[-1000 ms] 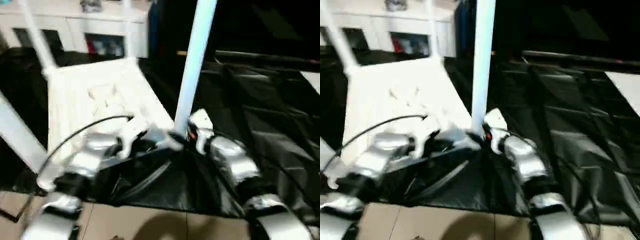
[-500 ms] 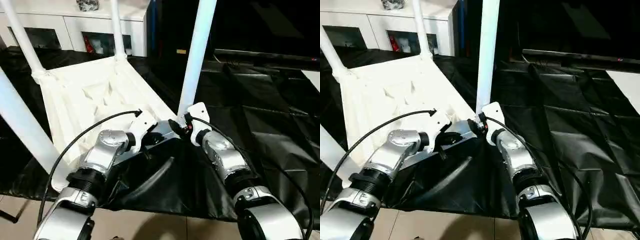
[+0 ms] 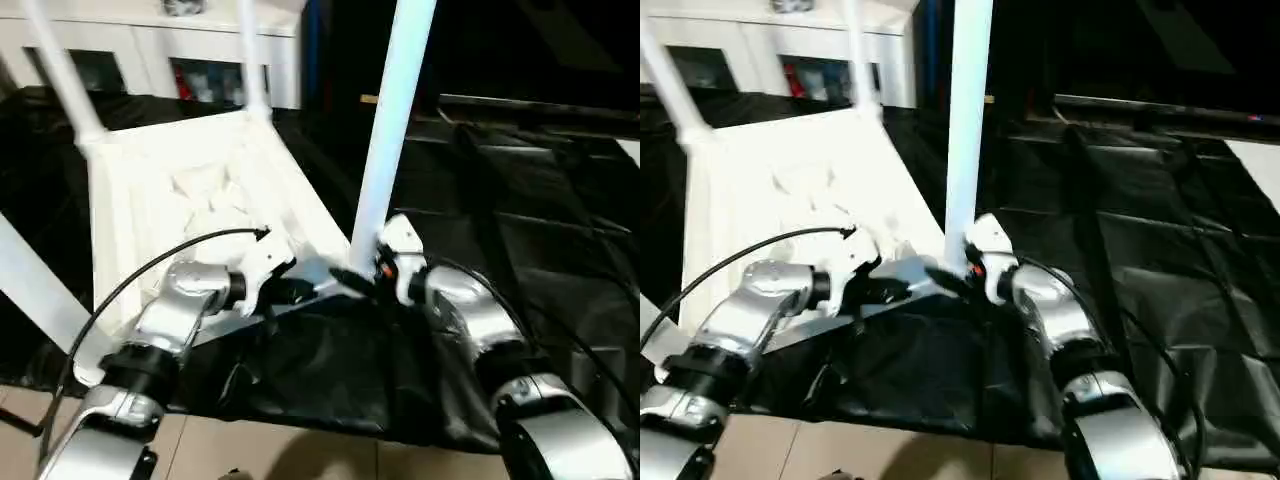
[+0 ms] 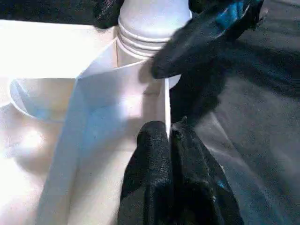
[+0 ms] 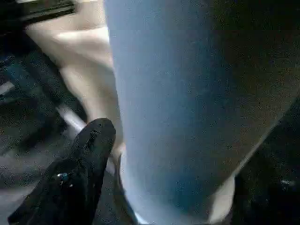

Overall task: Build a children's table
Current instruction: Rotate leg to tighten

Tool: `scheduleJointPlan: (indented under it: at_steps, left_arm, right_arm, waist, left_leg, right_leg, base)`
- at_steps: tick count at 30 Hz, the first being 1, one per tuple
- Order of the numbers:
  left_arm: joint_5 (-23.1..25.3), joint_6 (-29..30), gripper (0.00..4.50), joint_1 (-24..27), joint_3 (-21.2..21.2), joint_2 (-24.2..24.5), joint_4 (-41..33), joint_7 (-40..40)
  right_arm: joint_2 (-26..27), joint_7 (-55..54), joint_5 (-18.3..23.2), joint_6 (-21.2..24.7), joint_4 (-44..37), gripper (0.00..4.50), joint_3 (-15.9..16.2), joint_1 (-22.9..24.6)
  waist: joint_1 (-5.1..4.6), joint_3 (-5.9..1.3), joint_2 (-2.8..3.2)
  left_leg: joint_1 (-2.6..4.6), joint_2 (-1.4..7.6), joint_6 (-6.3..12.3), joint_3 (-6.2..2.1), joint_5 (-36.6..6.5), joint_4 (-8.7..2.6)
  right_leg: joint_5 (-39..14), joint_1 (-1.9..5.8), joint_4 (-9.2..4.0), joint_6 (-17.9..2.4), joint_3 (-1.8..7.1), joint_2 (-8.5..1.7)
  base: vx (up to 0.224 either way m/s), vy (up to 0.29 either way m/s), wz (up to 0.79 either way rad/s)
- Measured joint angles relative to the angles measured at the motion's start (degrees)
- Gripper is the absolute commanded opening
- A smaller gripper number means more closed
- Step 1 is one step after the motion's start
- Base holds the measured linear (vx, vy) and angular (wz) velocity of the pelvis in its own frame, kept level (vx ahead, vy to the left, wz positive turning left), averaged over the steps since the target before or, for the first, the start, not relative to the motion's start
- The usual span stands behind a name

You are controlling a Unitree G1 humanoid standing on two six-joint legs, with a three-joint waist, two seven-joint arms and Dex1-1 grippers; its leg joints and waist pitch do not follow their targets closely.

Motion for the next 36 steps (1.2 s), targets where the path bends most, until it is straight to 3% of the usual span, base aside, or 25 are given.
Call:
scheduleJointPlan:
  at_steps: [5,9,15,22,28,32,36]
  left_arm:
    - [-1.1,0.0,0.00,0.8,-1.0,2.4,-1.1,-5.6]
    - [-1.7,0.0,0.00,0.9,-1.4,3.8,-1.6,-8.1]
    - [-2.1,0.0,0.00,1.1,-1.9,4.7,-2.0,-10.3]
    - [-2.1,0.0,0.00,1.1,-1.9,4.7,-2.0,-9.5]
    - [-0.8,-0.4,0.00,1.1,-0.6,2.5,-1.1,-1.8]
    - [2.4,2.3,0.00,-1.9,1.3,-4.0,3.1,11.1]
    - [3.2,2.8,0.00,-3.5,1.1,-7.2,4.9,17.2]
  right_arm:
    - [-3.0,10.6,0.1,1.1,-3.1,3.64,2.2,0.9]
    - [-4.1,14.7,0.6,2.0,-4.1,3.30,3.4,1.1]
    - [-4.9,17.2,0.6,3.4,-5.8,2.80,4.5,1.3]
    - [-4.7,16.7,0.6,3.5,-6.1,2.69,4.3,1.5]
    - [-2.0,5.8,0.0,2.9,-4.3,2.68,1.7,2.0]
    - [6.4,-20.3,-0.4,3.8,1.2,2.67,-4.1,0.3]
    - [8.8,-30.7,-0.8,4.7,3.2,2.67,-5.5,-1.3]
  waist:
    - [0.91,0.00,-0.02]
    - [1.06,-0.03,-0.15]
    - [1.44,-0.02,-0.20]
    - [1.51,-0.02,-0.22]
    - [0.70,-0.04,-0.35]
    - [-0.89,-0.05,-0.42]
    - [-1.09,-0.09,-0.34]
  left_leg:
    - [0.00,0.03,0.01,-0.01,0.0,0.06]
    - [-0.01,0.03,0.01,-0.01,0.0,0.12]
    - [-0.01,0.03,0.01,-0.01,0.0,0.12]
    - [0.00,0.03,0.01,-0.01,0.0,0.12]
    - [0.12,0.03,0.00,-0.12,0.0,0.24]
    - [0.20,-0.03,-0.09,-0.22,0.1,0.25]
    - [0.21,-0.04,-0.10,-0.24,0.1,0.22]
  right_leg:
    - [0.0,0.06,0.01,0.0,0.00,0.00]
    - [0.0,0.10,0.02,0.0,0.03,0.00]
    - [0.0,0.10,0.03,0.0,0.02,0.00]
    - [0.0,0.11,0.04,0.0,0.02,0.00]
    - [-0.1,0.26,0.09,0.3,0.06,0.00]
    - [-0.2,0.22,0.02,0.3,0.06,-0.06]
    - [-0.2,0.19,-0.14,0.3,0.03,-0.07]
  base:
    - [0.000,0.000,0.00]
    - [0.000,0.000,0.00]
    - [0.000,0.000,0.00]
    - [0.000,0.000,0.00]
    - [0.000,0.000,0.00]
    - [-0.015,0.000,-0.02]
    - [0.000,0.000,0.00]
